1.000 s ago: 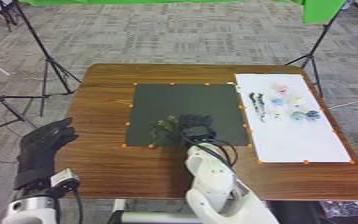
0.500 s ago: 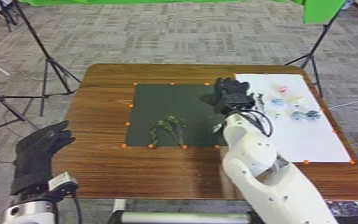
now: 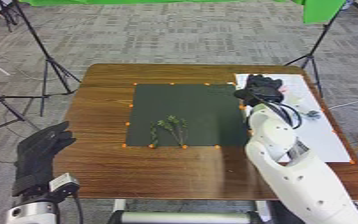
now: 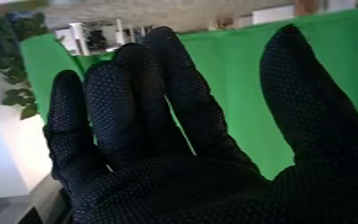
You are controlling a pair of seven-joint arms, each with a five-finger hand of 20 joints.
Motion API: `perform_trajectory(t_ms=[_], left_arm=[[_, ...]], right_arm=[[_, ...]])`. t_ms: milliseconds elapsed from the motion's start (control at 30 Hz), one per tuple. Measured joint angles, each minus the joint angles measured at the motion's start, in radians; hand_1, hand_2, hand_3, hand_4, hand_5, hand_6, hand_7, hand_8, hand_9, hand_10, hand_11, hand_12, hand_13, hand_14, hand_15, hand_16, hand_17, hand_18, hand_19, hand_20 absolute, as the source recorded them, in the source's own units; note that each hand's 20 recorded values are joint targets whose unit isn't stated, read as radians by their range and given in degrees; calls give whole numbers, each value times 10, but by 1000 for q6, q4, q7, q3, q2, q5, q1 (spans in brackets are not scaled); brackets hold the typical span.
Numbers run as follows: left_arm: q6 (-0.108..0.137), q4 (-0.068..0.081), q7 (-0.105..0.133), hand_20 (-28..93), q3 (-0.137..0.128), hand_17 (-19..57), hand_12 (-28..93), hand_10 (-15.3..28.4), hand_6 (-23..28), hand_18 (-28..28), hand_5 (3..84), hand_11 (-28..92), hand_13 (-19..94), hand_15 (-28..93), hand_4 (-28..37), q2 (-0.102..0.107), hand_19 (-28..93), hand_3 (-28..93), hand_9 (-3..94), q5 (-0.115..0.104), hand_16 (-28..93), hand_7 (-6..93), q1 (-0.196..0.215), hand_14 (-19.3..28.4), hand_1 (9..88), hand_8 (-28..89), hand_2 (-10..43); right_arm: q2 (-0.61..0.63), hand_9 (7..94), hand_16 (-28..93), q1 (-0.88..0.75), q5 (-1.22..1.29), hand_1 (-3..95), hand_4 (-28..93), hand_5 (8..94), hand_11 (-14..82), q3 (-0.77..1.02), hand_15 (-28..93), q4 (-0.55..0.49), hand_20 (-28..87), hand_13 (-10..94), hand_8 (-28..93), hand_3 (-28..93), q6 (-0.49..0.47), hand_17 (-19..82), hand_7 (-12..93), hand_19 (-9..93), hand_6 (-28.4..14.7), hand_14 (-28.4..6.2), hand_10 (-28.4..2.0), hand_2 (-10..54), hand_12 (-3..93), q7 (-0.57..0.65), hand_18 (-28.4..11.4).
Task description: Arrange flowers
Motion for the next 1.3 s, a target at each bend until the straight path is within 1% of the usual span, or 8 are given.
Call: perform_trajectory(t_ms=[67,200,433,633,767,900,1100,1300], left_arm=[[2,0,8,463,4,-41,133,246,169,242,528,515,328,840,-156,2,543,815,419,-7,-228,199,-1,284,290,-98,33],[7,1,22,463,12,-41,133,246,169,242,528,516,328,840,-156,14,544,816,418,-20,-228,199,-4,284,289,-98,33],[7,1,24,462,13,-41,133,246,168,242,528,516,329,840,-156,16,544,816,419,-21,-228,199,-15,284,289,-98,33],[5,3,21,462,14,-41,132,247,169,242,528,516,329,840,-157,15,544,817,419,-17,-229,199,-28,284,289,-98,32],[6,6,28,463,27,-41,133,247,169,242,528,516,329,840,-157,23,545,816,419,-23,-229,199,-40,284,290,-99,33],[6,8,30,464,31,-41,133,247,169,243,528,516,329,841,-157,30,545,816,418,-25,-229,198,-46,284,290,-98,35],[5,8,31,464,29,-41,133,246,169,242,528,517,329,841,-156,29,545,816,419,-26,-229,199,-46,284,289,-98,35],[3,9,23,465,27,-40,133,246,169,242,528,517,329,841,-156,18,545,816,419,-19,-228,199,-47,284,290,-98,36]], right_arm=[[7,439,250,9,1,229,-206,585,578,-5,859,21,422,361,-64,795,-13,107,213,646,-148,-284,-284,15,344,7,-284],[19,438,250,25,1,234,-206,587,579,-7,860,58,419,359,-60,797,-42,106,203,648,-154,-284,-284,8,347,21,-284],[34,436,254,54,6,248,-209,595,581,-16,860,95,419,359,-53,794,-107,104,187,651,-169,-284,-284,-3,356,58,-284],[42,441,256,67,19,263,-213,619,600,-20,866,128,420,365,-52,797,-118,106,194,650,-162,-284,-284,-16,362,70,-284],[44,445,257,76,32,266,-215,629,604,-33,867,156,421,369,-55,797,-122,107,202,650,-157,-284,-284,-17,360,81,-284],[43,445,256,75,47,268,-216,628,606,-33,866,175,422,370,-56,797,-132,108,205,650,-156,-284,-284,-17,359,91,-284],[41,450,253,67,58,269,-219,630,611,-32,868,184,423,372,-59,796,-136,109,214,649,-149,-284,-284,-17,358,98,-284],[35,478,249,64,59,292,-230,653,632,-35,869,192,415,397,-74,799,-129,119,240,656,-117,-284,-284,-13,342,97,-284]])
